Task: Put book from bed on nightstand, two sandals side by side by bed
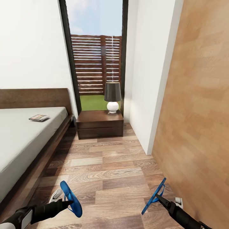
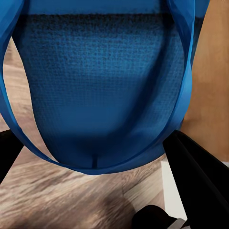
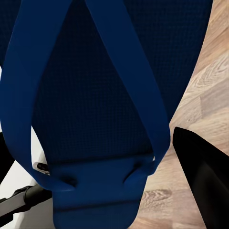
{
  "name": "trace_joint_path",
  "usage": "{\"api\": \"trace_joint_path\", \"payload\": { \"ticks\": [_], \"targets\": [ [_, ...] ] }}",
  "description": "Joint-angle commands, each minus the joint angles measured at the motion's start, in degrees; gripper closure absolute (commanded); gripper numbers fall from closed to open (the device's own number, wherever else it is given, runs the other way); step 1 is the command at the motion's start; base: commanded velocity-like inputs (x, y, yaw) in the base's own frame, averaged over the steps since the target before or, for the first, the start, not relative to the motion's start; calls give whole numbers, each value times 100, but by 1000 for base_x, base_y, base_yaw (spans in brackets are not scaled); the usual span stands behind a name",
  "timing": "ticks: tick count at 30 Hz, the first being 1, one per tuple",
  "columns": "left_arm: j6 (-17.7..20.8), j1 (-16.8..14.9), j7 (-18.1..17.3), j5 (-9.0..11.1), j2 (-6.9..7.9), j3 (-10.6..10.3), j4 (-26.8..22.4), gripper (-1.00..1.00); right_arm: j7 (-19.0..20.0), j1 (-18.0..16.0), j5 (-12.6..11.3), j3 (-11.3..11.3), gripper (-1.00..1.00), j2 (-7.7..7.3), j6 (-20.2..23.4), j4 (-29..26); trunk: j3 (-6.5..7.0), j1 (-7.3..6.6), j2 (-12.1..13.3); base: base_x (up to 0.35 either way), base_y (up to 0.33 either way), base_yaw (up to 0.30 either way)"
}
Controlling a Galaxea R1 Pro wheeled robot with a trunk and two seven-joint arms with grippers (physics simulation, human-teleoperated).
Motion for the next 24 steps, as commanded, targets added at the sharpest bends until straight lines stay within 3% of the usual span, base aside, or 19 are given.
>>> {"api": "trace_joint_path", "payload": {
  "ticks": [1,24],
  "targets": [
    [57,-3,-21,-28,-1,41,-3,100,11,-2,-34,-2,100,0,65,1,-6,-1,-2,0,0,96],
    [57,-2,-21,-28,-1,40,-2,100,9,-2,-50,6,100,1,47,-7,-6,-1,-2,0,0,209]
  ]
}}
